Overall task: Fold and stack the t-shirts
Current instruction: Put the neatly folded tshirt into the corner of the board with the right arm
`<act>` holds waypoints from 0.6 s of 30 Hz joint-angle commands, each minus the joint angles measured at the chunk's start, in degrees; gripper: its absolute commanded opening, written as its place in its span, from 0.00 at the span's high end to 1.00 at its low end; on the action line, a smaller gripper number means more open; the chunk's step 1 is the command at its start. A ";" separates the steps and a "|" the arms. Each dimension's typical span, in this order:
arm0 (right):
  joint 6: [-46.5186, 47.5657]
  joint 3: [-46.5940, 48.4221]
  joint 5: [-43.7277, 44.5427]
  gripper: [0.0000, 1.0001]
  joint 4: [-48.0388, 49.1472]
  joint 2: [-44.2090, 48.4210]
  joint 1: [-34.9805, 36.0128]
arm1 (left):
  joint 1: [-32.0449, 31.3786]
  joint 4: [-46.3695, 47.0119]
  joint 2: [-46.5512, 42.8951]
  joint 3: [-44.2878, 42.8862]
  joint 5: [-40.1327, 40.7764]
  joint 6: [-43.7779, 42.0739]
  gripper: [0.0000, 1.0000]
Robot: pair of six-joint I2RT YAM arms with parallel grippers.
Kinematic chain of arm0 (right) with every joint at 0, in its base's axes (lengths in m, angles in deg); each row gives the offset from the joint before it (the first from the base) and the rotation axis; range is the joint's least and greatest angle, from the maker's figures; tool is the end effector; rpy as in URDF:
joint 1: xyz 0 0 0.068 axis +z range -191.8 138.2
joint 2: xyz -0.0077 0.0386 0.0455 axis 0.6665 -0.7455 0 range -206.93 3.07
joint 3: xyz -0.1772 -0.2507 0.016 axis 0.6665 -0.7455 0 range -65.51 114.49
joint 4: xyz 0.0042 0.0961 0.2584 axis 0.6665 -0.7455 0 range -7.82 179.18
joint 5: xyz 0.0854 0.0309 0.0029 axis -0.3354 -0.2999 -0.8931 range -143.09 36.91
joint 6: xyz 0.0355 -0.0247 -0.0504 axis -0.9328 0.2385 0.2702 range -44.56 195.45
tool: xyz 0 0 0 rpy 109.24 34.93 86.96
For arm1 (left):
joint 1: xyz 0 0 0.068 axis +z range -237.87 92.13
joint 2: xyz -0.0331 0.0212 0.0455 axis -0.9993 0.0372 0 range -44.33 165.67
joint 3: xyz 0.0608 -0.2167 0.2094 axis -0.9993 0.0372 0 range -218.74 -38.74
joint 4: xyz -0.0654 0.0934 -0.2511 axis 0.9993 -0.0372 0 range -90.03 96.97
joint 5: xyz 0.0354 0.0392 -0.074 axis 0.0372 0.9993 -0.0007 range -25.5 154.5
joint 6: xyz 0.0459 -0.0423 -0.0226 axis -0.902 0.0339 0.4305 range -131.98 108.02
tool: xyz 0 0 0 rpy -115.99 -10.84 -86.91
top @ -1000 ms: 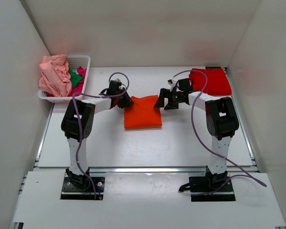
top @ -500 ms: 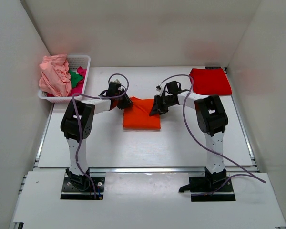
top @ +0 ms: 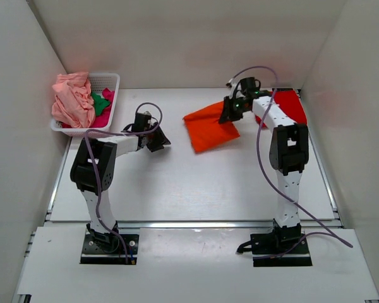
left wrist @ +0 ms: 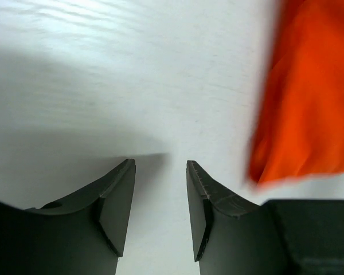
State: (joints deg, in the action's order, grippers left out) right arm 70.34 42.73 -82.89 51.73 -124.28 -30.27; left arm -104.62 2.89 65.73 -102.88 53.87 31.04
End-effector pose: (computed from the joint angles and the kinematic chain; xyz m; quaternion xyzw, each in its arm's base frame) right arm 0.5171 0.1322 0.2234 -0.1257 0.9199 0.2840 0.2395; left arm 0.4067 -0.1326 0.1534 -0.1818 0.9184 -0.2452 0.2519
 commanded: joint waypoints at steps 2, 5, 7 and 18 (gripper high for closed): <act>7.65 4.78 5.72 1.00 -1.76 1.49 -3.79 | 1.20 -3.48 -8.45 1.91 0.97 -2.85 0.47; 8.96 4.87 7.55 1.00 0.88 3.33 -5.64 | 1.90 -4.88 -12.05 3.66 1.05 -4.09 0.48; 10.55 6.18 9.23 1.00 2.56 3.77 -6.52 | 1.81 -5.33 -14.34 4.90 1.14 -4.35 0.48; 13.62 18.73 10.73 1.00 1.60 -0.87 -16.97 | 1.11 -7.88 -19.18 7.97 2.37 -6.37 0.48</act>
State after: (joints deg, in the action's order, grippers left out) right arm 81.53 55.91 -73.78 51.40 -124.32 -44.37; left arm -103.44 -3.47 48.61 -95.45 55.33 26.19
